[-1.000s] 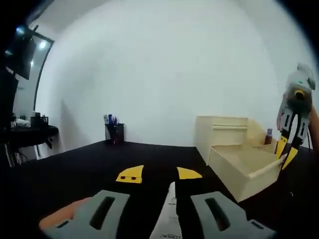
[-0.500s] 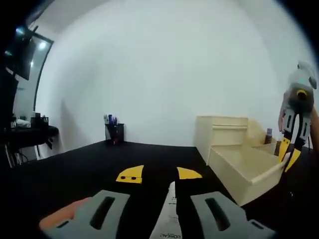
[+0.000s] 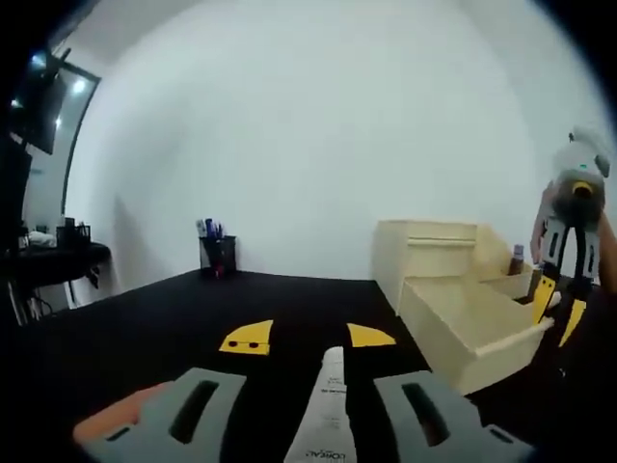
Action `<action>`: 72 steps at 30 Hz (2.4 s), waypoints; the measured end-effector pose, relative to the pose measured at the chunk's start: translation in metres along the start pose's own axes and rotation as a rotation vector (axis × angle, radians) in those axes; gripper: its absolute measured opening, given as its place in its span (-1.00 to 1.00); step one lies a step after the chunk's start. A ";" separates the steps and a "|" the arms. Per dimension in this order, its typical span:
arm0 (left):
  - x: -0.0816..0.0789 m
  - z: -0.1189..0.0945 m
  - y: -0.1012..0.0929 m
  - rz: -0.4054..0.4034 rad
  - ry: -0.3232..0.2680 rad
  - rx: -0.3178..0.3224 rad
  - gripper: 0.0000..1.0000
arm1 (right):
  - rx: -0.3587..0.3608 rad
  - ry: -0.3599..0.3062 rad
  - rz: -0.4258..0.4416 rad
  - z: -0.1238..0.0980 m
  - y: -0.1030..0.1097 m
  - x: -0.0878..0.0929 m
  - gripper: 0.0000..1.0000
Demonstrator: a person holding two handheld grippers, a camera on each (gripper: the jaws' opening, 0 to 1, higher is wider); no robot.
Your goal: Open the drawer, pick up the cosmetic bottles from the table one by one, place them into the drawer, release the gripper, close the drawer, and move the gripper away
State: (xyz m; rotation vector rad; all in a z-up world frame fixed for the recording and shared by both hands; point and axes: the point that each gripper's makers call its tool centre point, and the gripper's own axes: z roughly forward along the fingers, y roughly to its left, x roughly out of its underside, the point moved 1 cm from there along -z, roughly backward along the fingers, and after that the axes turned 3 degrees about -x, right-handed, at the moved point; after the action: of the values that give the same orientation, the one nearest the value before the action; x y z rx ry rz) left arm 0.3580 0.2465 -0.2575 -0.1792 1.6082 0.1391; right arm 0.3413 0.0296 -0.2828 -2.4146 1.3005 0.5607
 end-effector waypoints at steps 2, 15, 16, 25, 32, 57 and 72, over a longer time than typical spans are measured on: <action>0.003 0.002 -0.004 0.036 0.016 0.005 -0.31 | 0.023 -0.042 -0.004 -0.010 -0.003 -0.004 -0.57; 0.022 0.005 -0.020 0.030 0.154 0.083 -0.07 | 0.113 0.054 -0.049 -0.045 0.015 0.008 -0.56; 0.023 0.006 -0.020 0.025 0.160 0.089 -0.07 | 0.115 0.061 -0.057 -0.045 0.016 0.008 -0.56; 0.046 0.020 -0.017 0.021 0.248 0.073 -0.21 | 0.117 0.040 -0.099 -0.052 0.020 0.003 -0.57; 0.054 0.022 -0.021 0.038 0.263 0.070 -0.26 | 0.127 0.013 -0.114 -0.057 0.021 0.000 -0.58; 0.036 0.010 -0.023 0.080 0.192 0.036 -0.52 | 0.102 0.009 -0.125 -0.051 0.023 0.000 -0.59; -0.014 -0.004 -0.020 0.045 -0.007 0.025 -0.57 | 0.091 0.009 -0.133 -0.050 0.023 -0.001 -0.60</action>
State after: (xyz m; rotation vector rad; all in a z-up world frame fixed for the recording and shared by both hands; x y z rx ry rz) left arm 0.3588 0.2266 -0.2432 -0.1230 1.6073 0.1546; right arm 0.3307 -0.0051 -0.2416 -2.4089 1.1336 0.4450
